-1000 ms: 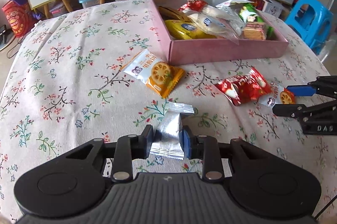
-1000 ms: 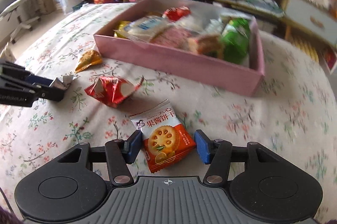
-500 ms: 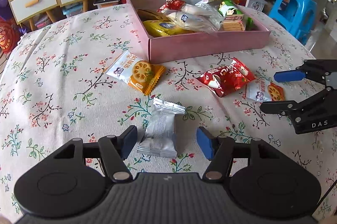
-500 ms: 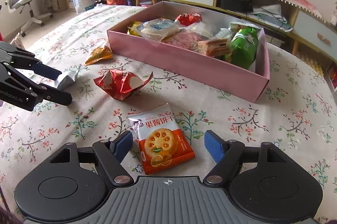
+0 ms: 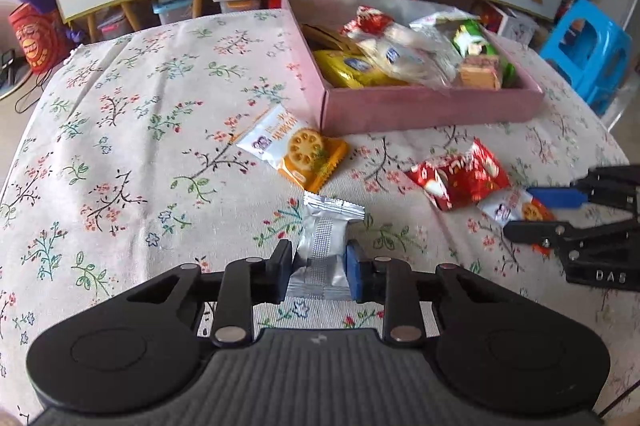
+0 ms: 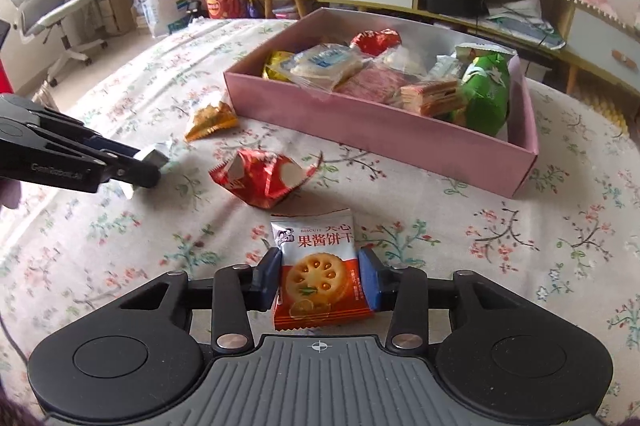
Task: Organize snacks
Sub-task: 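Grasp the orange biscuit pack with the right gripper while the left lifts the sachet, then carry both packs into the pink box and open both grippers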
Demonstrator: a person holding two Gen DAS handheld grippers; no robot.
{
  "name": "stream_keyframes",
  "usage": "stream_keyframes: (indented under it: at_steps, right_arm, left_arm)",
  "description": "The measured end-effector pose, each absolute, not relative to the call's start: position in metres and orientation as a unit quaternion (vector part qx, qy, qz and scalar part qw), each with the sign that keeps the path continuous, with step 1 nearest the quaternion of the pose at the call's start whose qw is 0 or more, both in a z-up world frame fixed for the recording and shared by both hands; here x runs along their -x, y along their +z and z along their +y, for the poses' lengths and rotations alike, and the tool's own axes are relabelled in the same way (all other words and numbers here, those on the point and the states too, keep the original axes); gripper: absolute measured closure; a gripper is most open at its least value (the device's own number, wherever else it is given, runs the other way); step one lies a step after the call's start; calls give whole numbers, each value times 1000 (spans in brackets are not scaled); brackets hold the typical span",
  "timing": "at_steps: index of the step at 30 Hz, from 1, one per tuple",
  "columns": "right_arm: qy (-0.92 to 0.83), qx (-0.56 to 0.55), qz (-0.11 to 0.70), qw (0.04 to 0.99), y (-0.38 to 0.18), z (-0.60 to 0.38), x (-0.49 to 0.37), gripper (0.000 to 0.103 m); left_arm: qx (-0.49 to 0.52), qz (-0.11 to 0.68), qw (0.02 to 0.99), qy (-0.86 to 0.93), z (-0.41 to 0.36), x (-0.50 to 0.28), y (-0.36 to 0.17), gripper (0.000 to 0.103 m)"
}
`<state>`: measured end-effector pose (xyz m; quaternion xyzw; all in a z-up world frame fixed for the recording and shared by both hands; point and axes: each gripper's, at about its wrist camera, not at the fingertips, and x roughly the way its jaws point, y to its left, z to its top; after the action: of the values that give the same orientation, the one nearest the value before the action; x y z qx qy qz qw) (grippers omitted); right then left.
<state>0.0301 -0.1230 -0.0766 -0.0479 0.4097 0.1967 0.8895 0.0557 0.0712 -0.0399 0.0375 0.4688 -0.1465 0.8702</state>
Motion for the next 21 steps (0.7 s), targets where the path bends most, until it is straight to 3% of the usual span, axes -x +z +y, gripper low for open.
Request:
stream_keyframes:
  at_steps: [21]
  right_arm:
    - [162, -108, 384, 902, -13, -154, -63, 63]
  left_arm:
    - [34, 418, 897, -137, 65, -85, -2, 77]
